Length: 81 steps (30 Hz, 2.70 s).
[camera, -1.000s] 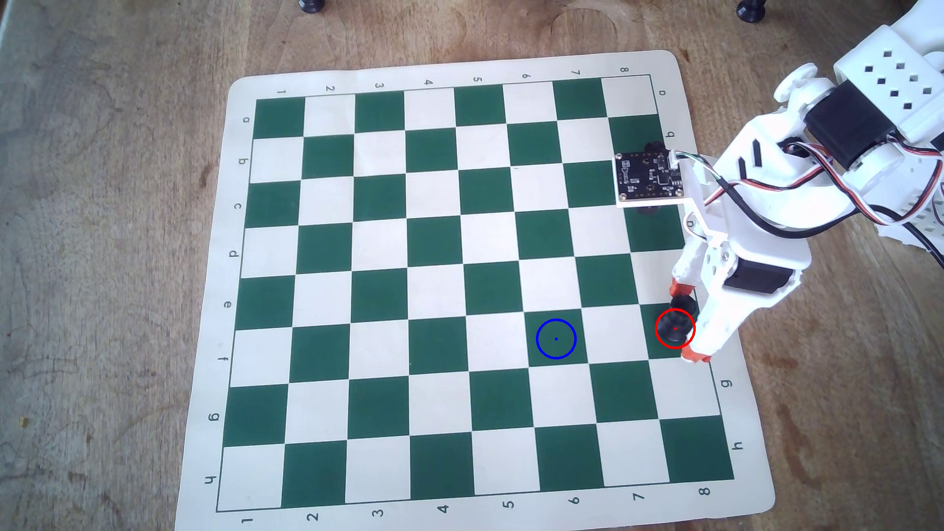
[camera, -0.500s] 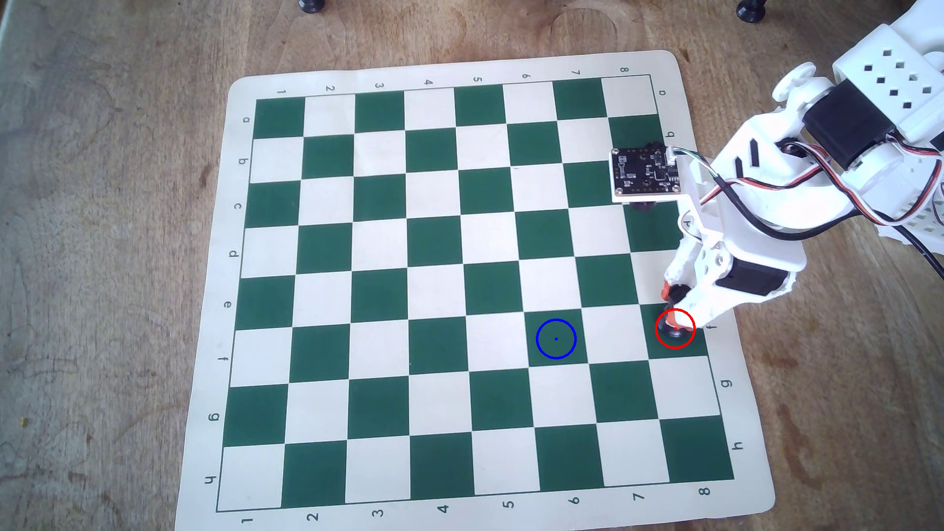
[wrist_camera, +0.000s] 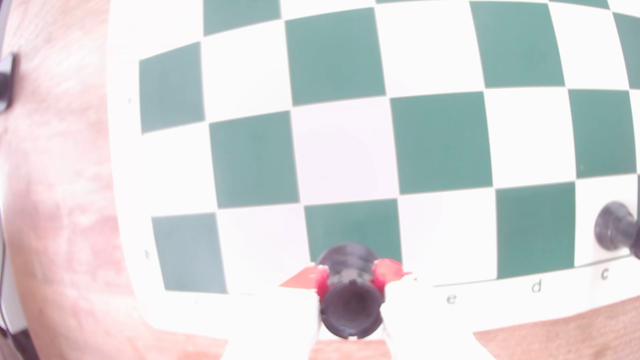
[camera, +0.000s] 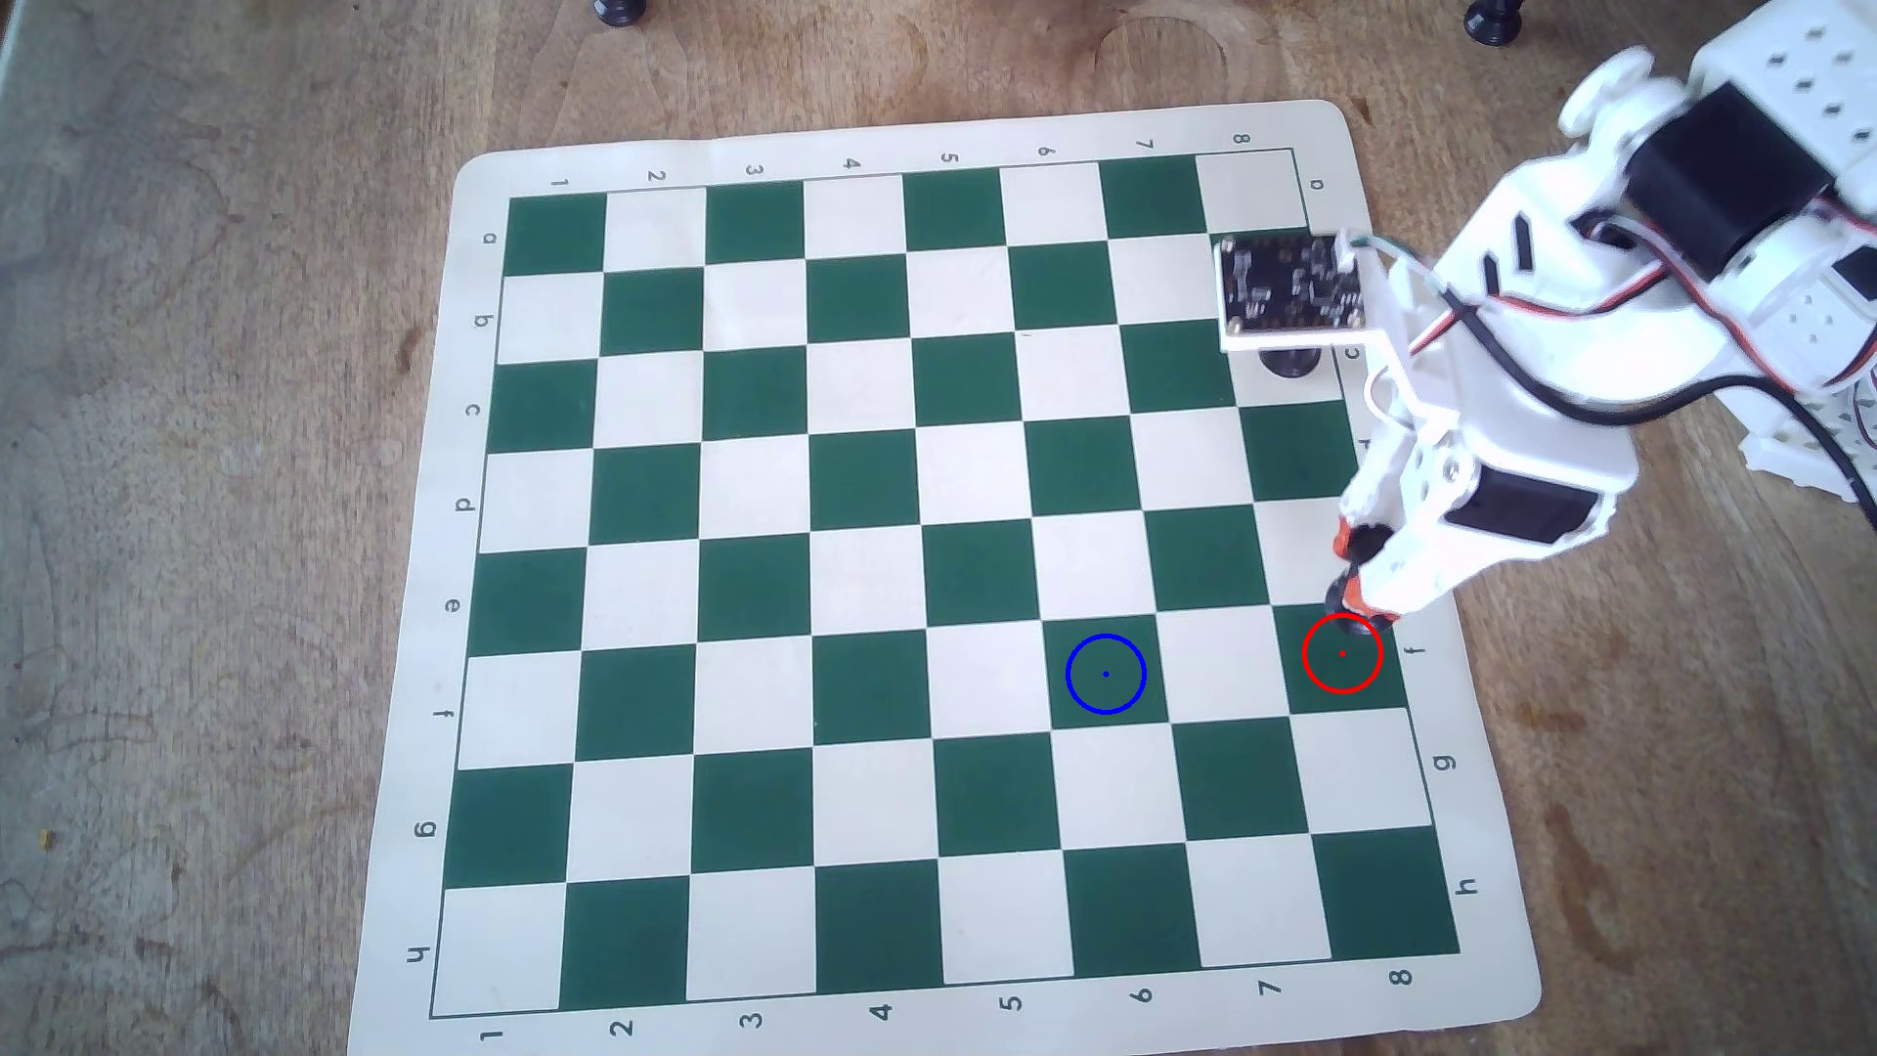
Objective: Move the chess piece from red to blue
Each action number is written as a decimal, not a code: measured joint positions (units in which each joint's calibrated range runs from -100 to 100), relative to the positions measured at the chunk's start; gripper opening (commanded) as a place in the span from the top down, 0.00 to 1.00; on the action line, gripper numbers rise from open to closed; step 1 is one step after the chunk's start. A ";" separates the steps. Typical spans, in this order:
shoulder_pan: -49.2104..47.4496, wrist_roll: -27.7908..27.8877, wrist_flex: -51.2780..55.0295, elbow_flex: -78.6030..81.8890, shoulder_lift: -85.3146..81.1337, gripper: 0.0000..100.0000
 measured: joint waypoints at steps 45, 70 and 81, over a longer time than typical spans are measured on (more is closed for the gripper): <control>4.87 1.76 -2.95 -38.32 41.56 1.00; 7.60 1.37 -6.14 -37.14 40.64 0.59; 11.14 4.74 7.17 -40.22 21.62 0.66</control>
